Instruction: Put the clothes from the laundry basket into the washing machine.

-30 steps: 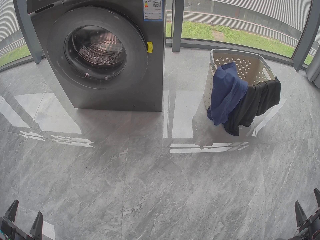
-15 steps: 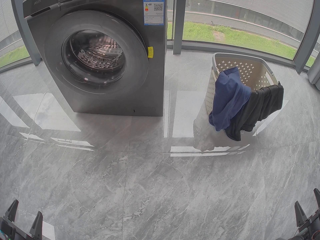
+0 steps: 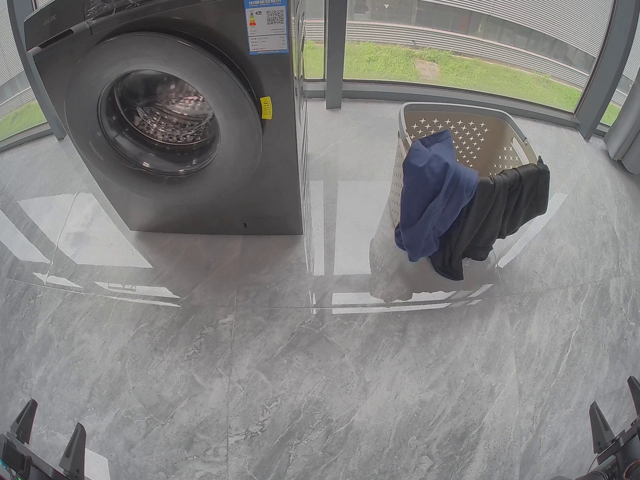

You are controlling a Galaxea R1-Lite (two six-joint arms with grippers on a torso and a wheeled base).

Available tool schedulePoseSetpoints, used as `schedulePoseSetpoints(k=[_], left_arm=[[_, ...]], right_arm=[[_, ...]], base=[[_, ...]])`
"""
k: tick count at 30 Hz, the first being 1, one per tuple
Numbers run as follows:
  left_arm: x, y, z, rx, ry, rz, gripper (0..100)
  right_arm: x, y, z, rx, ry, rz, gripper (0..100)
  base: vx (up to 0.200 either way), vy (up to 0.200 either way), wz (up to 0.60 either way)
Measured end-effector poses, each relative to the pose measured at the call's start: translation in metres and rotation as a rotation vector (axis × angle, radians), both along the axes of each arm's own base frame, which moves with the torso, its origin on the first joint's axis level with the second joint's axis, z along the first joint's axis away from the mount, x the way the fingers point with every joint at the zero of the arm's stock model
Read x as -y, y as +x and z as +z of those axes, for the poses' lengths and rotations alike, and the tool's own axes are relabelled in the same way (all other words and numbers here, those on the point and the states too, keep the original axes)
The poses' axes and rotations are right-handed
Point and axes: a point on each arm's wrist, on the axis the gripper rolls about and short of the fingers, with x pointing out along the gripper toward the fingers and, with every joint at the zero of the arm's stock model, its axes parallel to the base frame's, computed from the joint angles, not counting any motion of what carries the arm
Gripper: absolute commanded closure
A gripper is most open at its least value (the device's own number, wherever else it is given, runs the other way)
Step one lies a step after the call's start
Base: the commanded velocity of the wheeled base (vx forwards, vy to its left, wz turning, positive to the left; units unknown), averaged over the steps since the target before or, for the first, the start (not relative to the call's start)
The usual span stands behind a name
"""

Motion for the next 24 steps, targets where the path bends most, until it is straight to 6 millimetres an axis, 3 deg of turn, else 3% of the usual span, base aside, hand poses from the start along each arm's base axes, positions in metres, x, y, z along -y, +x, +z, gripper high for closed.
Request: schedulePoseSetpoints(k=[12,24], left_arm=[[0.0000,0.0000,0.0000,0.000,0.000,0.000,0],[0.0000,0.0000,0.0000,0.000,0.000,0.000,0]], right_arm=[[0.0000,0.0000,0.0000,0.000,0.000,0.000,0],[0.0000,0.0000,0.0000,0.000,0.000,0.000,0]], base=[[0.000,-0.200,0.00],[0.000,0.000,0.00]])
